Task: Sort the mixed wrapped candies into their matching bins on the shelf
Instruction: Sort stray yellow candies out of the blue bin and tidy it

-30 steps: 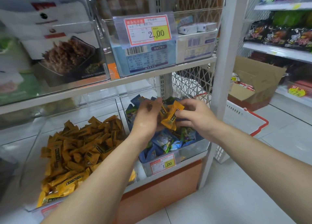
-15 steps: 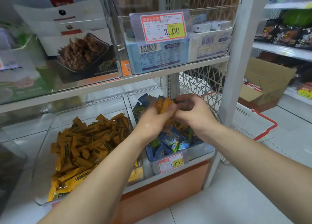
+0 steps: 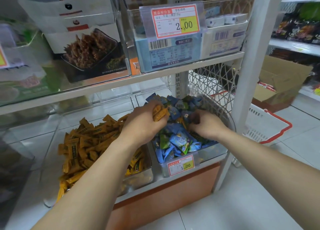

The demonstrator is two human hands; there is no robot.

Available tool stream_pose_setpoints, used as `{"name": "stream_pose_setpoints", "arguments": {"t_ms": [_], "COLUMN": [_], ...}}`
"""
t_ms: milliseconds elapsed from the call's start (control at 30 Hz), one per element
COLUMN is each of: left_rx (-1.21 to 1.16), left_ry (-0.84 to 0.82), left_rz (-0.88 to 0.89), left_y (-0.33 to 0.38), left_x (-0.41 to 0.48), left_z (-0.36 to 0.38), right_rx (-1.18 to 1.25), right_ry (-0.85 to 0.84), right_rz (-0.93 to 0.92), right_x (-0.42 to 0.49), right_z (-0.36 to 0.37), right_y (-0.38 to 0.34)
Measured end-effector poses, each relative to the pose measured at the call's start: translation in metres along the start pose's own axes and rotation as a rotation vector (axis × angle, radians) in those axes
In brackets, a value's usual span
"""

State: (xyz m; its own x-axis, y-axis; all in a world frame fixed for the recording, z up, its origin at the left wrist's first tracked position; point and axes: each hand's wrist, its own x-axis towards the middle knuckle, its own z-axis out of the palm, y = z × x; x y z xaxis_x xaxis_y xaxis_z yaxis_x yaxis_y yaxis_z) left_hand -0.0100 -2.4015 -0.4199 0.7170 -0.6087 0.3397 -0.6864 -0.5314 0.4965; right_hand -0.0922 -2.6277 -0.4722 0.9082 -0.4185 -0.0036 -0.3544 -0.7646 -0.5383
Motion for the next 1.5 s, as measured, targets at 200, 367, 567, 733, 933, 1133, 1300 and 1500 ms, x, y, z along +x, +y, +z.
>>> {"name": "stream_pose_setpoints", "arguments": {"t_ms": [200, 367, 567, 733, 933, 1133, 1300, 1500], "left_rx": [-0.019, -0.067, -0.079, -0.104, -0.214, -0.605, -0.844, -0.706], "left_ry": [-0.031, -0.027, -0.021, -0.021, 0.016, 0.132, 0.168, 0.130], "left_rz": [-0.024, -0.045, -0.069, -0.086, -0.101, -0.267, -0.381, -0.310], "left_y": [-0.006, -0.008, -0.005, -0.006, -0.003, 0.025, 0.032, 0.020], "left_x": [-0.001, 0.001, 0.001, 0.001, 0.002, 0.003, 0.000, -0.013], "left_z": [0.007, 0.009, 0.013, 0.012, 0.009, 0.006, -0.001, -0.013], "right_rx": [0.045, 0.008, 0.063, 0.049, 0.272, 0.857, 0.843, 0.736], "right_ry": [-0.051, -0.148, -0.160, -0.074, 0.132, 0.014, -0.200, -0.220], "right_rz": [0.046, 0.057, 0.069, 0.000, -0.049, -0.063, -0.146, -0.224], "right_x": [0.009, 0.011, 0.011, 0.007, -0.008, -0.029, -0.042, -0.045], "right_z": [0.011, 0.010, 0.014, 0.000, -0.039, -0.052, -0.034, -0.017], "right_y": [-0.008, -0.012, -0.012, -0.014, -0.016, -0.049, -0.077, -0.097]}}
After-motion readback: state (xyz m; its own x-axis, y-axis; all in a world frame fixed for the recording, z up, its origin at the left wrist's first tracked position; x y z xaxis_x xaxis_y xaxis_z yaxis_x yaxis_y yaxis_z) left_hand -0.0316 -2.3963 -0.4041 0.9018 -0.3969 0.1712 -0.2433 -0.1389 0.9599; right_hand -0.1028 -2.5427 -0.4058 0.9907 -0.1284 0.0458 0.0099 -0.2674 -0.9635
